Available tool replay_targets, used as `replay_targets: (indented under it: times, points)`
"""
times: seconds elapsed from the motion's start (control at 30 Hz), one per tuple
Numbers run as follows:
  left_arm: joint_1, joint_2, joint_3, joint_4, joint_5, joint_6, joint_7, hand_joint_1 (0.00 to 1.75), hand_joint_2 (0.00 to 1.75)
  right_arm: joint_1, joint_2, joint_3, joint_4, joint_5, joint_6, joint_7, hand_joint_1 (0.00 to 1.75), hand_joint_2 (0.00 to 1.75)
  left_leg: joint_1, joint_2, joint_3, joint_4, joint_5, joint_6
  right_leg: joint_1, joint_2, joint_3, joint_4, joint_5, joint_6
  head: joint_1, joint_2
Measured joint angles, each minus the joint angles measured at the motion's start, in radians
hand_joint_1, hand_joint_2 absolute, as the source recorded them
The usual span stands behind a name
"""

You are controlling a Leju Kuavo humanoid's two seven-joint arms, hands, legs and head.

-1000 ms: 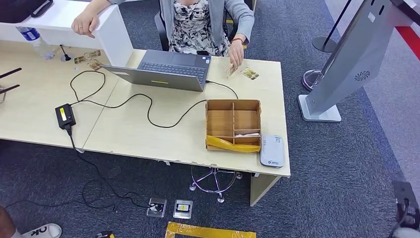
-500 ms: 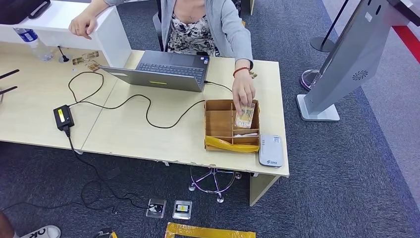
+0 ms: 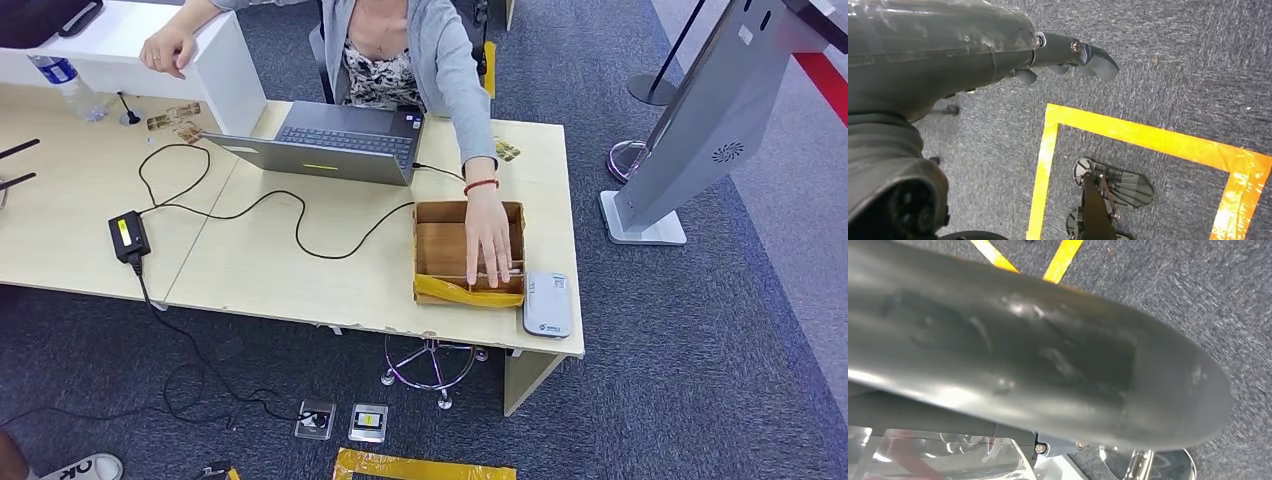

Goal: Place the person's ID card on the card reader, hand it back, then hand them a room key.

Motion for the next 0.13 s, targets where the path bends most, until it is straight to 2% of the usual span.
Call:
replay_targets:
  times: [0.13]
  points:
    - [0.0, -0.002, 0.0, 0.0, -0.003, 0.007, 0.012, 0.0, 0.0, 0.0, 0.012, -0.009, 0.002, 0.0, 0.002, -0.005, 0.0, 0.0, 0.0, 0.0, 0.0, 0.0, 0.0, 0.0, 0.0, 0.0, 0.0, 0.0, 0.0, 0.0, 0.0, 0.0]
